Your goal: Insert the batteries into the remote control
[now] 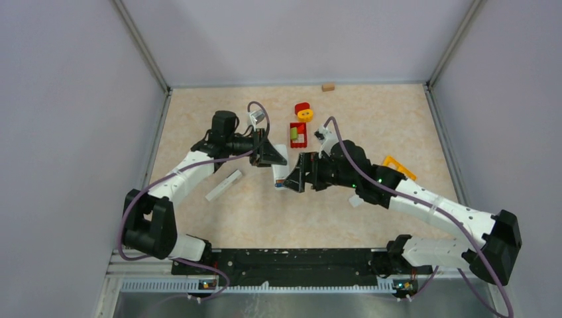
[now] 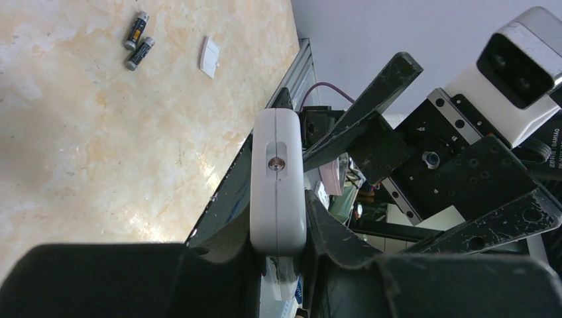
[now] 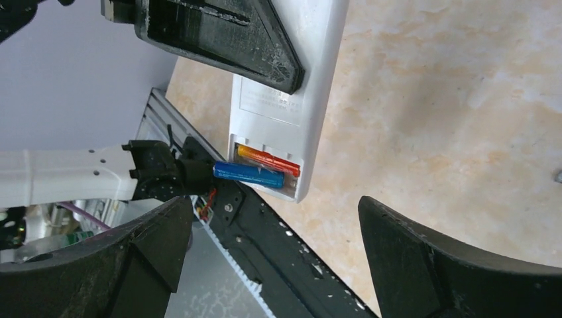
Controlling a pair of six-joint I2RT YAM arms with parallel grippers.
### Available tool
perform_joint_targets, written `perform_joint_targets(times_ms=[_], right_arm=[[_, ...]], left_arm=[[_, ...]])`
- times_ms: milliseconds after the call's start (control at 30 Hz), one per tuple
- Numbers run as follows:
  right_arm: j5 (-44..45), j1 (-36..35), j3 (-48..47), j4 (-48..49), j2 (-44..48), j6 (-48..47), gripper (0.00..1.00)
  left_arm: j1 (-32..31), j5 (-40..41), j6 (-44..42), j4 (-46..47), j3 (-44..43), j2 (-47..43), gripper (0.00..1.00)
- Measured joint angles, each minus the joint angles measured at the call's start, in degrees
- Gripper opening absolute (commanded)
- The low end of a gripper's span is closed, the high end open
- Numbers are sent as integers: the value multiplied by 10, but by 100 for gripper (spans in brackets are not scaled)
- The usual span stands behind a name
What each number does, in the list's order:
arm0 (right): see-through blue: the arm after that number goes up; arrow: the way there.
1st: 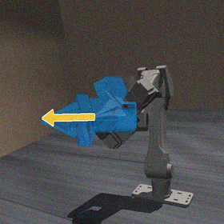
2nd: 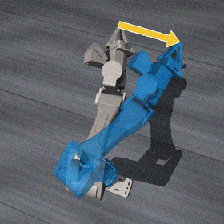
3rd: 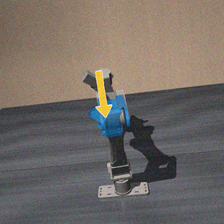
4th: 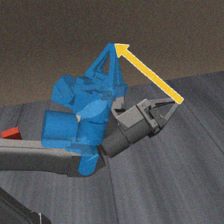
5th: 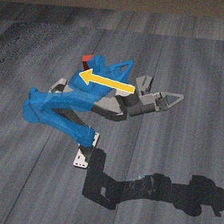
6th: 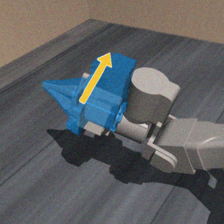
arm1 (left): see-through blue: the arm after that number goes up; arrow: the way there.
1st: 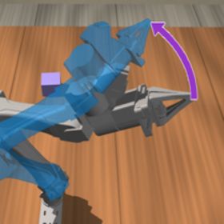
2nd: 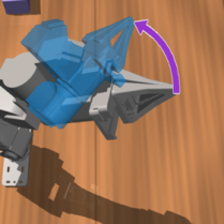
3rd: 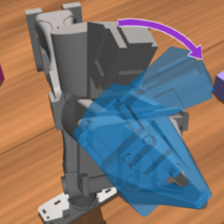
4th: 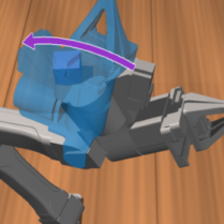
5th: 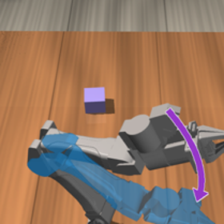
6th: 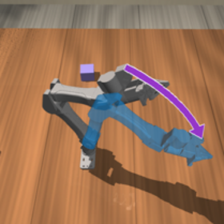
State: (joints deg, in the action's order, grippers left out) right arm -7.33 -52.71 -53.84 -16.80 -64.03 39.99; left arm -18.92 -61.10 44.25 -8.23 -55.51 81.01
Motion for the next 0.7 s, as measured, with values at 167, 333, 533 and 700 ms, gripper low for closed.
perform_joint_targets(times_ms=[167,333,533,700], right_arm=[[-20,0,18,69,-23,55,96],[-34,0,35,118,-45,89,94],[-34,0,37,144,-62,111,77],[-34,0,37,149,-67,115,69]], left_arm=[[0,1,-1,0,0,0,0],[0,1,-1,0,0,0,0],[0,1,-1,0,0,0,0],[0,0,-1,0,0,0,0]])
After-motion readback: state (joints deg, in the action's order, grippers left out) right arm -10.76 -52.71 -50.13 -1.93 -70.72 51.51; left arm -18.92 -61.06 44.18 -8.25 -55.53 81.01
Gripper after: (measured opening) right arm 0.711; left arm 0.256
